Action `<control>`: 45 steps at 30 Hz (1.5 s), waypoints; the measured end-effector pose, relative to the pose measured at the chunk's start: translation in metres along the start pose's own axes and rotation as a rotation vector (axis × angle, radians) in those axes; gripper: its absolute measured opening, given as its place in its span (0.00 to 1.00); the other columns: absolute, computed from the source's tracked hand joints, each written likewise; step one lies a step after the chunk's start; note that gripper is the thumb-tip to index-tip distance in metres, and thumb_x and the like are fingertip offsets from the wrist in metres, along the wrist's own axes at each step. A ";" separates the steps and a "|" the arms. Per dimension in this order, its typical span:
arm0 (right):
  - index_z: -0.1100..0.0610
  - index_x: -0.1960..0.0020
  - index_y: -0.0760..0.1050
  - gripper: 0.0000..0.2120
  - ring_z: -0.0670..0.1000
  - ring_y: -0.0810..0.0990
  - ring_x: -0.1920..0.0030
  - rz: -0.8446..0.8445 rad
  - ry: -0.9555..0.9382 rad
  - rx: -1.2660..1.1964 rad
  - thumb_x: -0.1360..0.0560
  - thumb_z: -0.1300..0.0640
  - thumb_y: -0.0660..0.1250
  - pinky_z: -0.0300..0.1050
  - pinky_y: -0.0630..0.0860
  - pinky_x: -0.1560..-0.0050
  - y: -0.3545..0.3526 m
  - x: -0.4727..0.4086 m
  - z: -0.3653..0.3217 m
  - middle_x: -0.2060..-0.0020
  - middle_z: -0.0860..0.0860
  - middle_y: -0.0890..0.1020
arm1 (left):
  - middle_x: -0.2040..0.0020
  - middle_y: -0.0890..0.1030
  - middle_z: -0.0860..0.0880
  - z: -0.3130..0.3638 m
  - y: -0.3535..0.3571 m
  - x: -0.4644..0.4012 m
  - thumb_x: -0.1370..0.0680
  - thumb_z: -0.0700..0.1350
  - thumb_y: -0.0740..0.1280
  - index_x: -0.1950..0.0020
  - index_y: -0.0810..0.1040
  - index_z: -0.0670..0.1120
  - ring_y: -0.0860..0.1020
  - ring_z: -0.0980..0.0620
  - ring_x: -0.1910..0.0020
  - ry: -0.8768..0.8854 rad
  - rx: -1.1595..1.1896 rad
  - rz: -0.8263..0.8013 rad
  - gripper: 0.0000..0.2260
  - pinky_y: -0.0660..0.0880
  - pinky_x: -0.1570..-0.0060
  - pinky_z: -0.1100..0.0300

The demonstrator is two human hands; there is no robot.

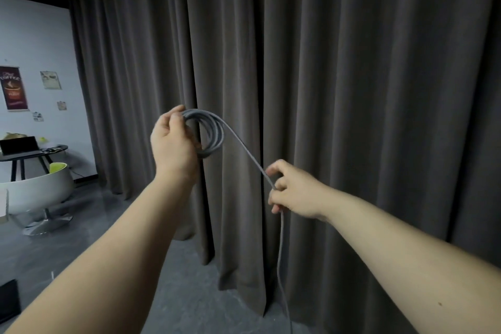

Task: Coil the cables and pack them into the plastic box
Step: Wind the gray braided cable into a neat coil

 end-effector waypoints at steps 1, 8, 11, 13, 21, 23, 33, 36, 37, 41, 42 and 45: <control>0.53 0.49 0.69 0.11 0.56 0.81 0.66 0.082 0.013 -0.058 0.26 0.66 0.64 0.59 0.79 0.53 -0.006 0.000 0.006 0.65 0.56 0.81 | 0.75 0.68 0.54 0.002 -0.005 -0.004 0.17 0.41 0.56 0.47 0.76 0.45 0.64 0.58 0.78 0.010 -0.012 0.034 0.09 0.64 0.76 0.65; 0.51 0.50 0.74 0.04 0.57 0.77 0.53 0.396 -0.292 0.857 0.22 0.57 0.61 0.45 0.68 0.62 -0.034 0.003 -0.056 0.55 0.50 0.78 | 0.45 0.79 0.35 -0.010 -0.012 -0.008 0.23 0.52 0.59 0.44 0.76 0.54 0.78 0.39 0.49 0.055 -0.252 -0.002 0.11 0.73 0.41 0.40; 0.48 0.44 0.77 0.09 0.55 0.77 0.49 0.079 -0.509 1.048 0.21 0.52 0.61 0.45 0.69 0.58 -0.003 0.010 -0.087 0.49 0.49 0.76 | 0.43 0.79 0.45 -0.005 0.005 0.008 0.18 0.44 0.59 0.39 0.75 0.48 0.77 0.51 0.43 0.177 -0.427 -0.124 0.10 0.72 0.37 0.55; 0.49 0.45 0.80 0.10 0.52 0.76 0.51 0.031 -0.646 0.915 0.22 0.50 0.62 0.44 0.70 0.55 0.003 0.019 -0.110 0.51 0.48 0.75 | 0.46 0.79 0.49 -0.009 0.015 0.018 0.18 0.43 0.59 0.41 0.75 0.48 0.77 0.54 0.45 0.214 -0.465 -0.227 0.08 0.74 0.39 0.55; 0.52 0.61 0.78 0.07 0.46 0.76 0.62 0.352 -0.529 0.056 0.32 0.54 0.76 0.48 0.76 0.55 -0.032 -0.007 -0.096 0.65 0.46 0.78 | 0.66 0.77 0.51 -0.026 0.031 0.044 0.17 0.39 0.57 0.43 0.79 0.42 0.68 0.57 0.72 -0.116 -0.058 -0.410 0.11 0.65 0.69 0.64; 0.51 0.64 0.74 0.11 0.46 0.75 0.65 0.376 -0.481 -0.037 0.34 0.54 0.77 0.47 0.75 0.57 -0.033 -0.011 -0.089 0.68 0.46 0.78 | 0.70 0.74 0.53 -0.028 0.035 0.046 0.17 0.40 0.56 0.43 0.79 0.41 0.63 0.57 0.73 -0.153 -0.006 -0.408 0.12 0.60 0.69 0.62; 0.57 0.57 0.78 0.07 0.45 0.75 0.69 0.243 -0.340 -0.333 0.27 0.69 0.69 0.36 0.75 0.67 -0.043 -0.017 -0.066 0.63 0.53 0.80 | 0.75 0.66 0.55 -0.026 0.040 0.047 0.16 0.44 0.56 0.46 0.78 0.45 0.66 0.56 0.75 -0.071 -0.091 -0.469 0.11 0.67 0.71 0.64; 0.58 0.61 0.77 0.07 0.47 0.75 0.71 0.315 -0.292 -0.373 0.28 0.68 0.70 0.40 0.76 0.67 -0.051 -0.016 -0.056 0.68 0.53 0.79 | 0.74 0.64 0.56 -0.029 0.039 0.045 0.15 0.43 0.55 0.46 0.77 0.44 0.62 0.56 0.74 -0.091 -0.053 -0.468 0.12 0.63 0.71 0.63; 0.58 0.63 0.77 0.08 0.47 0.75 0.71 0.373 -0.295 -0.357 0.29 0.67 0.71 0.41 0.76 0.67 -0.054 -0.016 -0.054 0.70 0.51 0.79 | 0.74 0.64 0.56 -0.030 0.041 0.045 0.15 0.43 0.54 0.46 0.77 0.44 0.62 0.56 0.74 -0.099 -0.042 -0.479 0.12 0.63 0.71 0.62; 0.52 0.66 0.79 0.09 0.44 0.77 0.68 0.570 -0.331 -0.239 0.30 0.62 0.74 0.39 0.76 0.62 -0.061 -0.019 -0.055 0.70 0.46 0.80 | 0.73 0.67 0.56 -0.031 0.049 0.048 0.15 0.42 0.53 0.45 0.77 0.45 0.63 0.57 0.73 -0.110 -0.002 -0.518 0.13 0.63 0.70 0.63; 0.52 0.65 0.80 0.07 0.44 0.78 0.66 0.605 -0.339 -0.213 0.30 0.60 0.74 0.39 0.76 0.60 -0.061 -0.019 -0.055 0.69 0.45 0.81 | 0.73 0.67 0.56 -0.031 0.050 0.049 0.15 0.42 0.53 0.45 0.77 0.45 0.64 0.57 0.73 -0.109 0.003 -0.516 0.13 0.64 0.70 0.63; 0.53 0.52 0.84 0.05 0.45 0.81 0.57 0.650 -0.385 -0.039 0.26 0.57 0.70 0.38 0.75 0.52 -0.054 -0.010 -0.056 0.59 0.46 0.83 | 0.71 0.67 0.54 -0.031 0.049 0.048 0.15 0.42 0.53 0.44 0.77 0.45 0.64 0.56 0.71 -0.118 0.037 -0.458 0.13 0.65 0.70 0.63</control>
Point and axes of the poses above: each hand's wrist, its own x-axis away from the middle knuckle, its own y-axis out of the palm, z = x × y, the point moved 6 cm from there along -x, towards the middle knuckle
